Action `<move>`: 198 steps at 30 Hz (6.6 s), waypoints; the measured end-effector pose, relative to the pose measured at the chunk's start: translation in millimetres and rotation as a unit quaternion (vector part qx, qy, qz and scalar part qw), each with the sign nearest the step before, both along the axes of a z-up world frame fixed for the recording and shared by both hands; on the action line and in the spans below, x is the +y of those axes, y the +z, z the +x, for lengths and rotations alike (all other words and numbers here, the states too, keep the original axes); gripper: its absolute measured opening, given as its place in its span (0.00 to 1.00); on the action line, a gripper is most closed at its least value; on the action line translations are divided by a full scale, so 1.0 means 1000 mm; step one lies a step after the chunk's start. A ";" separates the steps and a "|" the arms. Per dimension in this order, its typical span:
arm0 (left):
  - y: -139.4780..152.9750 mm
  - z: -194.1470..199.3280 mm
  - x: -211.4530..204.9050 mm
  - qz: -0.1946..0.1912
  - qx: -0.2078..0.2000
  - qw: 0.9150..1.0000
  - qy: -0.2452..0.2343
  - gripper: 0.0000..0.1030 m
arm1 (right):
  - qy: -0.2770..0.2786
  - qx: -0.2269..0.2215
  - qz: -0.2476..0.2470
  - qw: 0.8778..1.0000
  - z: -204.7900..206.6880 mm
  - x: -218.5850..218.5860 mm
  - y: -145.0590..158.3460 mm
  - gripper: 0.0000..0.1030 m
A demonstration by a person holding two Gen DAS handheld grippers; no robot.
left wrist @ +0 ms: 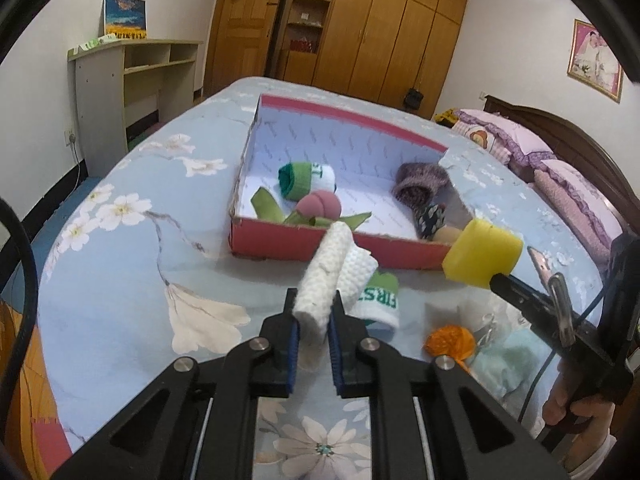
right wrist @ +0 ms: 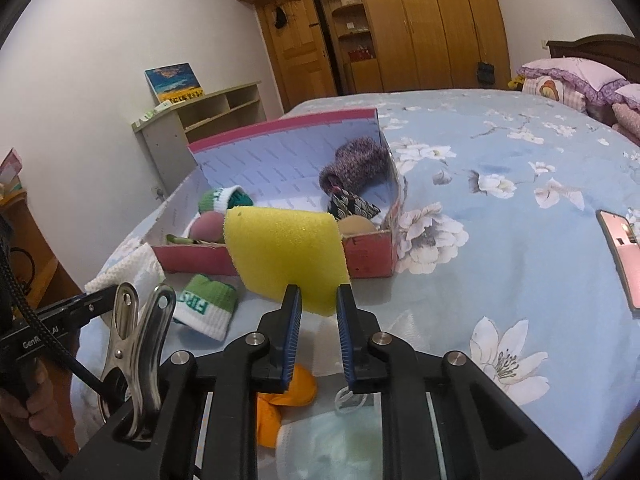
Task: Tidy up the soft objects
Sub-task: 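Carry the towel and the yellow sponge into the box with both tools, then open the left tool to release the towel while the right tool drops the sponge, then withdraw both tools from the box toward the remaining items, then move the left tool onto the green-white sock while the right tool grasps the white mesh bag, then carry the green-white sock and white mesh bag into the pink box with both tools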
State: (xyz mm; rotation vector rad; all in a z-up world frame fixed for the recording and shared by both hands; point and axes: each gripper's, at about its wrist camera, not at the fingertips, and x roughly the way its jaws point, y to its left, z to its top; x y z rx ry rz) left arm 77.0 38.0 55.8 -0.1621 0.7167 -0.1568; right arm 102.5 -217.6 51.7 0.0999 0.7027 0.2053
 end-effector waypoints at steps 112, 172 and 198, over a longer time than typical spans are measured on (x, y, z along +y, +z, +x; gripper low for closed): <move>0.012 0.037 -0.053 0.042 -0.006 0.998 -0.047 0.44 | 0.015 -0.003 -0.027 1.000 0.028 0.008 0.042 0.35; -0.050 0.058 -0.083 0.051 0.068 0.995 -0.049 0.33 | 0.010 0.054 0.002 0.998 -0.009 -0.042 -0.051 0.24; -0.005 0.021 -0.037 0.022 0.014 0.999 -0.036 0.30 | 0.005 -0.006 -0.026 1.000 -0.030 -0.020 0.000 0.15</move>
